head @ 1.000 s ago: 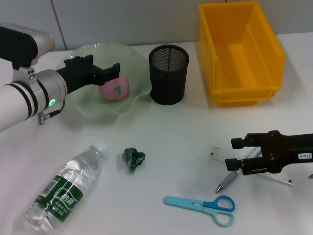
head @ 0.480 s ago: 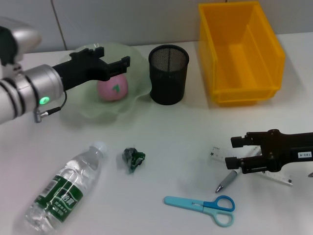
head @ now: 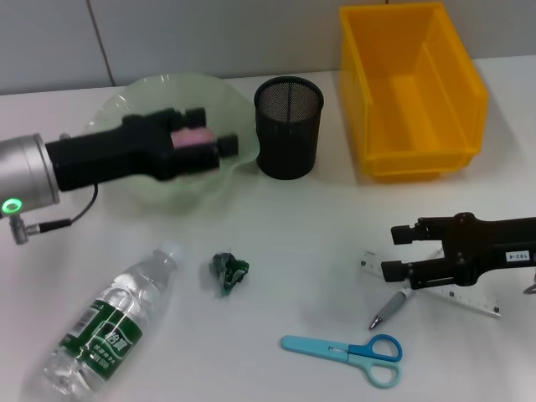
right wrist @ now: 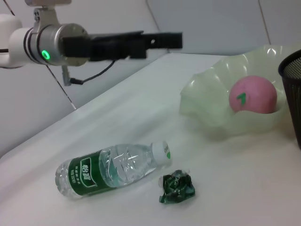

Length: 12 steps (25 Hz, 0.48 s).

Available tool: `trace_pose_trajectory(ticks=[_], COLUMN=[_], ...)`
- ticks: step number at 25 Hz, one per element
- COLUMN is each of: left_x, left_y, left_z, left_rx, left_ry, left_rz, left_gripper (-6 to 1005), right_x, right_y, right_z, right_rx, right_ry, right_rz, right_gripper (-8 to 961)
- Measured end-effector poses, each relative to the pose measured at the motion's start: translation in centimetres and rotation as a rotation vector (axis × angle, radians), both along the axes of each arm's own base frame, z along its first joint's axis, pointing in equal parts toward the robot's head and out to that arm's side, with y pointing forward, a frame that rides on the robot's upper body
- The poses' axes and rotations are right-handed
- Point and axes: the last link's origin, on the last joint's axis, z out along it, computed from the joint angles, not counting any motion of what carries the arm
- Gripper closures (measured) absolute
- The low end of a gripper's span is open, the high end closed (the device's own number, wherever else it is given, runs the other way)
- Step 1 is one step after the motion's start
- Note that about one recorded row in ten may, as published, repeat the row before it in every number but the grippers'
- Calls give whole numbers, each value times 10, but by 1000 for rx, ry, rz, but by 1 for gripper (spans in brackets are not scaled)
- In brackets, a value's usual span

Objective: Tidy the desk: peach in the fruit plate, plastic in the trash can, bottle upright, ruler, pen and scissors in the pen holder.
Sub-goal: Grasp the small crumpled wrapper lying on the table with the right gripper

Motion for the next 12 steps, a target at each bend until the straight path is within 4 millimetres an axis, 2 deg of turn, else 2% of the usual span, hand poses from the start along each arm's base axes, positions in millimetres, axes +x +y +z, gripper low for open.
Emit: trace_pose_trajectory(ticks=[8,12], left_x=[4,6], left_y=[-22,-25], left_z=[-8,-9], left_rx=[-156,-171], left_ry=[100,105], left_rz=[-112,-129], left_gripper=[157,158], right_x=[-3,-3], right_y=[3,4], right_z=[0,1], right_rx=[3,3], right_ry=[-3,-3], right_rz=[17,18], right_gripper=[140,140])
